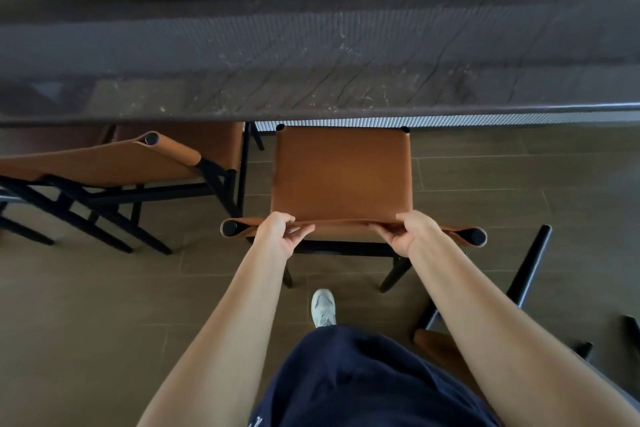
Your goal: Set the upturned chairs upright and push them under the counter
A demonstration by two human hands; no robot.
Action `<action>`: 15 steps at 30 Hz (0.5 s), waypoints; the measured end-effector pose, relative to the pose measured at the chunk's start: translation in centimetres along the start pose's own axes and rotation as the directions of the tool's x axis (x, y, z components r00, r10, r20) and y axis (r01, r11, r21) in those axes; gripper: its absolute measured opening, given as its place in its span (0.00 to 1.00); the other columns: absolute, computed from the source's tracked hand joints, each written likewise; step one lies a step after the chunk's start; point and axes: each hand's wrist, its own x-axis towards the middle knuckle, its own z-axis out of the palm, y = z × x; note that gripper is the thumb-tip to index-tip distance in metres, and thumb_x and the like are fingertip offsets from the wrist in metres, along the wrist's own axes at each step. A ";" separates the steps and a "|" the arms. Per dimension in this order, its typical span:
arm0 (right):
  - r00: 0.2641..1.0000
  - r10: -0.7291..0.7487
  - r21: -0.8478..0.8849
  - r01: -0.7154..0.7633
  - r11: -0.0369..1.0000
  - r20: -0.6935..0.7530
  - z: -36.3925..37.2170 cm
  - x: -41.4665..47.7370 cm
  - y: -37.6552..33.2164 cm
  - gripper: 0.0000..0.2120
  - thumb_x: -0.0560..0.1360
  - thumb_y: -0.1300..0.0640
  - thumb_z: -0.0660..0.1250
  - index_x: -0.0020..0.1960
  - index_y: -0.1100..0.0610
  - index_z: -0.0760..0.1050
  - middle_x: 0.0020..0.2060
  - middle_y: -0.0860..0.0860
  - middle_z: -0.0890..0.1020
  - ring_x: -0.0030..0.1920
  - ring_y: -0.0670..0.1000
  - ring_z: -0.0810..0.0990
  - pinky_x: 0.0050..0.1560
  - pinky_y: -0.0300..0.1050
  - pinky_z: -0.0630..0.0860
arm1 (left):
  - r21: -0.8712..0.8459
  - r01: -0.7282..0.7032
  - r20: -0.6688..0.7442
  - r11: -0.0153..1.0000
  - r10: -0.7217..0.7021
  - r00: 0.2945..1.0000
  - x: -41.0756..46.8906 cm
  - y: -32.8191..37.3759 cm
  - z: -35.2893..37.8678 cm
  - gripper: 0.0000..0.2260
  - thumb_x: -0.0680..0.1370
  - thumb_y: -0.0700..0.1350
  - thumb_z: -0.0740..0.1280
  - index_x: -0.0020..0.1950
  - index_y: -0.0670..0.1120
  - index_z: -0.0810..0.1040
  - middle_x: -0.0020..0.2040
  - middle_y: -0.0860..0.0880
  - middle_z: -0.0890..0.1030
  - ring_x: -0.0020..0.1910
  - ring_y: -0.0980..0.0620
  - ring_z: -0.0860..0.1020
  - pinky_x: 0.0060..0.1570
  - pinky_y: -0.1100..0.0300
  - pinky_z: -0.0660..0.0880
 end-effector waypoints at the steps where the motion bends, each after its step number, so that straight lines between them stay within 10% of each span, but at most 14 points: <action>1: 1.000 0.005 -0.006 -0.005 1.000 -0.019 0.5 0.1 -0.5 0.17 0.81 0.65 0.58 0.69 0.64 0.67 0.61 0.64 0.77 0.57 0.68 0.79 0.38 0.58 0.82 | -0.005 0.007 0.006 1.000 -0.007 1.000 0.3 0.6 0.3 0.15 0.78 0.29 0.60 0.64 0.35 0.71 0.60 0.34 0.75 0.59 0.34 0.77 0.34 0.47 0.81; 6: 0.999 -0.035 -0.015 0.035 0.999 -0.014 2.4 0.1 -2.6 0.18 0.80 0.68 0.58 0.69 0.67 0.67 0.62 0.67 0.75 0.58 0.70 0.77 0.22 0.55 0.78 | -0.031 0.034 0.031 0.999 -0.033 0.999 0.5 3.2 2.4 0.14 0.77 0.28 0.61 0.62 0.36 0.72 0.58 0.34 0.75 0.57 0.32 0.77 0.35 0.45 0.81; 15: 0.987 -0.139 0.007 0.139 0.990 0.075 5.4 -0.4 -6.1 0.20 0.82 0.68 0.53 0.73 0.70 0.60 0.67 0.71 0.69 0.65 0.71 0.72 0.26 0.53 0.80 | -0.058 0.099 0.134 0.993 -0.090 0.987 -0.6 8.0 5.7 0.07 0.79 0.30 0.60 0.57 0.34 0.70 0.59 0.31 0.74 0.58 0.29 0.76 0.53 0.43 0.79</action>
